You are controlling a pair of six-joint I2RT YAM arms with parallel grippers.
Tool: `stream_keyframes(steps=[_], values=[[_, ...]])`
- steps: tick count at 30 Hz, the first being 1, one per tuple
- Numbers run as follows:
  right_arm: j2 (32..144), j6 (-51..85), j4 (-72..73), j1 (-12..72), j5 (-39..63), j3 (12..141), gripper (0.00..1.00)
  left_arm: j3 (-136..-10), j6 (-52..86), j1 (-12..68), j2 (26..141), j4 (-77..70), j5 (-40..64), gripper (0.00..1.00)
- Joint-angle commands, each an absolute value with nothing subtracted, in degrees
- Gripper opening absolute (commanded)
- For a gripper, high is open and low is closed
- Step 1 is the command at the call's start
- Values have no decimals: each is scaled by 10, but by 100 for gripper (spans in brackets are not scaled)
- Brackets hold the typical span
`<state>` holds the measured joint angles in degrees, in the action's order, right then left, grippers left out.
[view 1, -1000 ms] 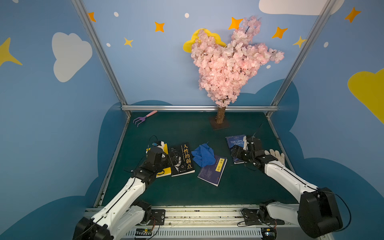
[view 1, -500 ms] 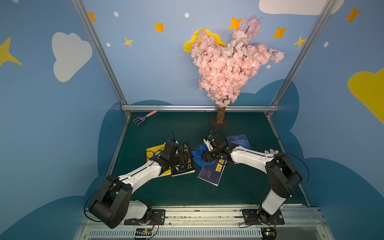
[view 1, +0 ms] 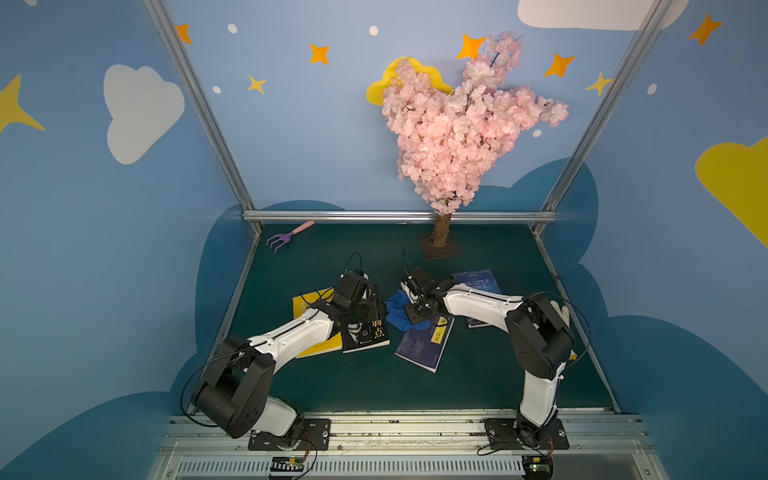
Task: Wipe the cover of the book
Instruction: Pick up the cleaning item from the book.
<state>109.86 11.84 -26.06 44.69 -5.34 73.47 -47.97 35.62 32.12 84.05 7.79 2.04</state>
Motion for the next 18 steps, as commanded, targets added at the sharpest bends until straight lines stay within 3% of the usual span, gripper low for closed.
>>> stream_keyframes(steps=[1,6,10,14,18], values=[[1111,118,-305,446,-62,746,19,-501,335,357,860,112,-17,67],[1048,124,-261,442,-83,697,9,-547,328,368,908,120,0,64],[984,148,-238,432,-179,648,0,-589,320,373,936,127,13,63],[936,209,-244,405,-262,615,0,-599,333,375,963,95,48,57],[887,252,-241,366,-271,580,0,-604,334,387,996,79,82,55]])
